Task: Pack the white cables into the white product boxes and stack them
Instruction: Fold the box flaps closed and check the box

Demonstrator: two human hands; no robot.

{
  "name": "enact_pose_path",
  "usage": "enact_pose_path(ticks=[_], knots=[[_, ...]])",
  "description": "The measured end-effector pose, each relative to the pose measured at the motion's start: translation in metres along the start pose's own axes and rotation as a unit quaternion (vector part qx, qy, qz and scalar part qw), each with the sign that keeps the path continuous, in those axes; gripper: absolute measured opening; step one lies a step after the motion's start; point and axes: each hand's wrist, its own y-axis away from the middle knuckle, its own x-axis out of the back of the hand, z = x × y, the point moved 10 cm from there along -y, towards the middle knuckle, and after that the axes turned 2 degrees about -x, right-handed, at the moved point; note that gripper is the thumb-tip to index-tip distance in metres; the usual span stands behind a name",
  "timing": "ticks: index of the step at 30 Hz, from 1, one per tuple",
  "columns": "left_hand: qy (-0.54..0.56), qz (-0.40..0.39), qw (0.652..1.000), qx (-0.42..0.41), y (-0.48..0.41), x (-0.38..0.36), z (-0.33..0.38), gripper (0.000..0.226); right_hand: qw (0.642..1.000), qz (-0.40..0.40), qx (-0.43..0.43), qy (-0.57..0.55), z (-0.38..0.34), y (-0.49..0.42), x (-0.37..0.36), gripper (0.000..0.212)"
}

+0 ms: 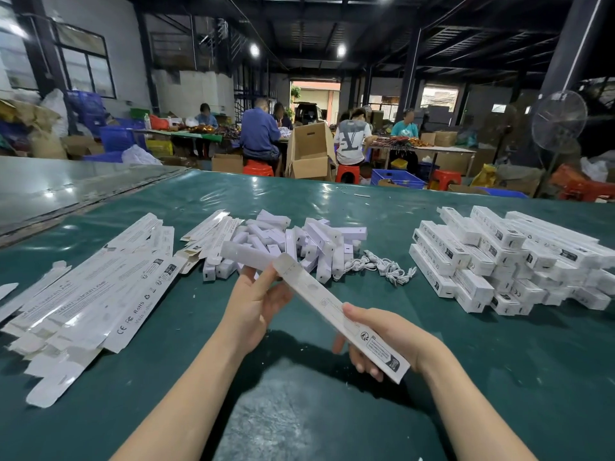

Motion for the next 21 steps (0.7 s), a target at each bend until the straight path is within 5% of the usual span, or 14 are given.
enact_pose_path(ticks=[5,11,21], knots=[[-0.104,0.017,0.994,-0.021,0.000,0.007,0.005,0.019,0.999,-0.012,-0.024,-0.022,0.005,-0.001,0.000,0.060],[-0.075,-0.012,0.997,0.010,0.004,0.006,0.000,0.020,0.978,-0.133,-0.102,-0.124,0.017,0.012,-0.022,0.064],[-0.043,-0.048,0.996,0.055,0.009,-0.007,-0.007,0.013,0.966,-0.197,-0.048,-0.158,0.014,0.011,-0.030,0.062]])
